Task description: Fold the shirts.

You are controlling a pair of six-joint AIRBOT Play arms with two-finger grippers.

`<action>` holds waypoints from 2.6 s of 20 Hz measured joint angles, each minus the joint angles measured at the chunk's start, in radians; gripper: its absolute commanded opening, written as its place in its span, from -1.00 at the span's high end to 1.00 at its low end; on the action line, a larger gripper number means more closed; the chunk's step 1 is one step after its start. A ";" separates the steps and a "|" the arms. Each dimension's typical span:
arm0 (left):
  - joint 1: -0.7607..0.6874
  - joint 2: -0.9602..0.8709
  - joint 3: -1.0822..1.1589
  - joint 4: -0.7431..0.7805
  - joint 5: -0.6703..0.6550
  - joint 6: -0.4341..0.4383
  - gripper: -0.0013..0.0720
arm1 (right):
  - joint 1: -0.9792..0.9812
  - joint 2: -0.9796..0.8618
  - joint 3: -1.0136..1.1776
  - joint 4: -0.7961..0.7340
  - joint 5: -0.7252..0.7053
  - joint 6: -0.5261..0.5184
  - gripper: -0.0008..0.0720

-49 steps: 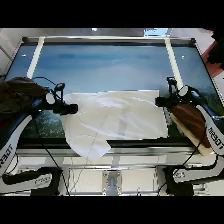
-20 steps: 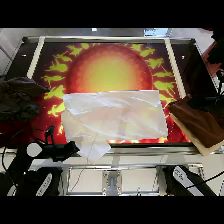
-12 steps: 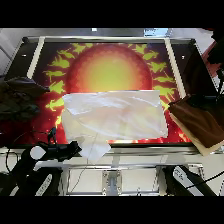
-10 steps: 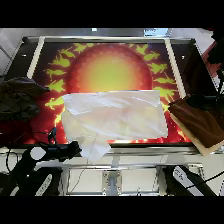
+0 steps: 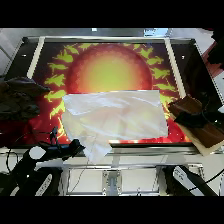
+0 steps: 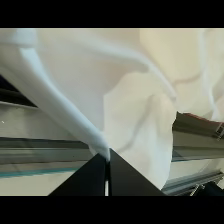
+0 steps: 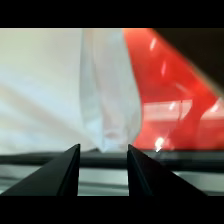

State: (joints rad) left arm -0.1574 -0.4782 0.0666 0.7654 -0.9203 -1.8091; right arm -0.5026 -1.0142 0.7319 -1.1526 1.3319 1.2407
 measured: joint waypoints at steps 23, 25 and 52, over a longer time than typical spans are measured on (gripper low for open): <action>0.001 0.000 0.192 0.115 -0.032 0.028 0.93 | 0.000 0.002 -0.244 0.170 -0.293 -0.040 0.88; 0.001 0.000 0.293 0.213 -0.053 0.006 0.93 | 0.000 0.014 -0.181 0.165 -0.226 -0.047 0.88; 0.001 -0.881 1.051 0.777 0.143 0.055 0.93 | 0.455 -0.420 0.385 -0.062 -0.438 0.184 0.88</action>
State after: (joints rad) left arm -0.1562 -1.3590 1.1172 1.5429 -0.7773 -1.7546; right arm -0.0479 -1.4345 1.1168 -1.2144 0.8944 1.4250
